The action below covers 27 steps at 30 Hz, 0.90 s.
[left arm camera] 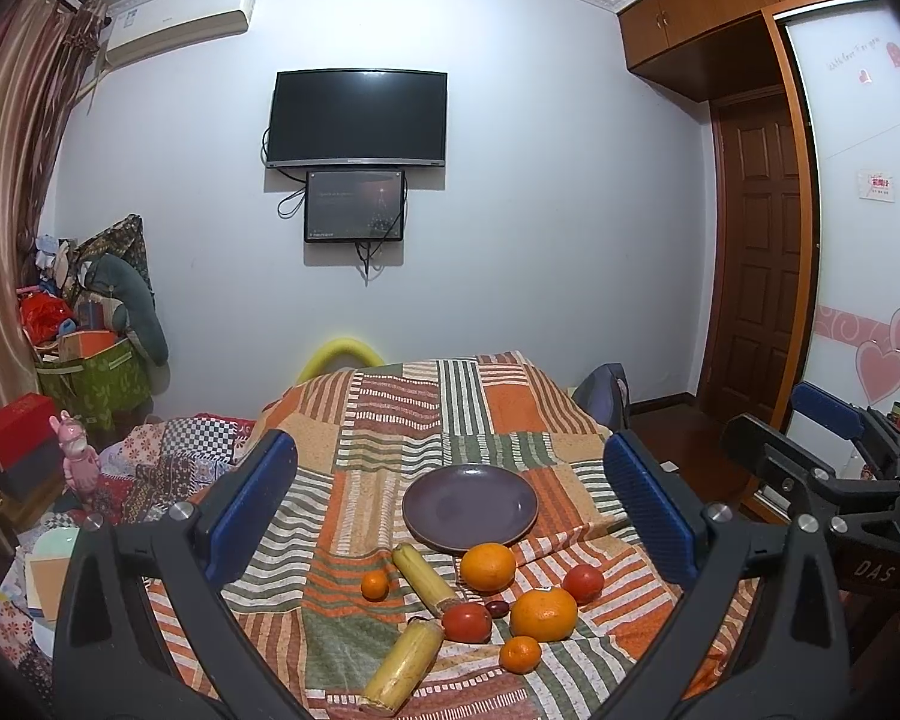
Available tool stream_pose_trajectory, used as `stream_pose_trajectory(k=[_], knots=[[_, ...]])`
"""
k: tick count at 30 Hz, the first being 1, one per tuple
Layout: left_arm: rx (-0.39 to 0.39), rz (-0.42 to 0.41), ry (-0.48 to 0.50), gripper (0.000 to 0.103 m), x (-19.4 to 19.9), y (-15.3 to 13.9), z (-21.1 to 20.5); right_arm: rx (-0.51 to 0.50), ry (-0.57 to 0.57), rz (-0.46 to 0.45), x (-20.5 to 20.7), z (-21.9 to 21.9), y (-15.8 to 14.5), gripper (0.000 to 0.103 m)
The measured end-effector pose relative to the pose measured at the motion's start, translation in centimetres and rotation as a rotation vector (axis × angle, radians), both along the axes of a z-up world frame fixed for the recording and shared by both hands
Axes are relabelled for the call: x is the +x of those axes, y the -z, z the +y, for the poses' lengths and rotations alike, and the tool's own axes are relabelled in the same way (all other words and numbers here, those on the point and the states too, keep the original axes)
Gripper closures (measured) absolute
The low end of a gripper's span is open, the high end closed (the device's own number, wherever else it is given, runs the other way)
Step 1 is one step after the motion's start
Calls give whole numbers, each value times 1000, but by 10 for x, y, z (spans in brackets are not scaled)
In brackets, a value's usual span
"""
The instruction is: Organize fruits
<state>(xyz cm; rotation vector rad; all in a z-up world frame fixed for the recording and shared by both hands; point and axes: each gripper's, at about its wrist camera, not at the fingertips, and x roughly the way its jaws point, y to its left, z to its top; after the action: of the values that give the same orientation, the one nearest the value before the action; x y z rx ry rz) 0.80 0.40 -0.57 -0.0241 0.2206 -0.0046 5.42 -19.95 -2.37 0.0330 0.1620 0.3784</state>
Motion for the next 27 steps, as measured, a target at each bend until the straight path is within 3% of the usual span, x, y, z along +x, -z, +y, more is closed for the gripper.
stream_pose_trajectory(k=[27], knots=[[1,2,-2,0,1,0,-1,0,4,4,0,0,1,0]])
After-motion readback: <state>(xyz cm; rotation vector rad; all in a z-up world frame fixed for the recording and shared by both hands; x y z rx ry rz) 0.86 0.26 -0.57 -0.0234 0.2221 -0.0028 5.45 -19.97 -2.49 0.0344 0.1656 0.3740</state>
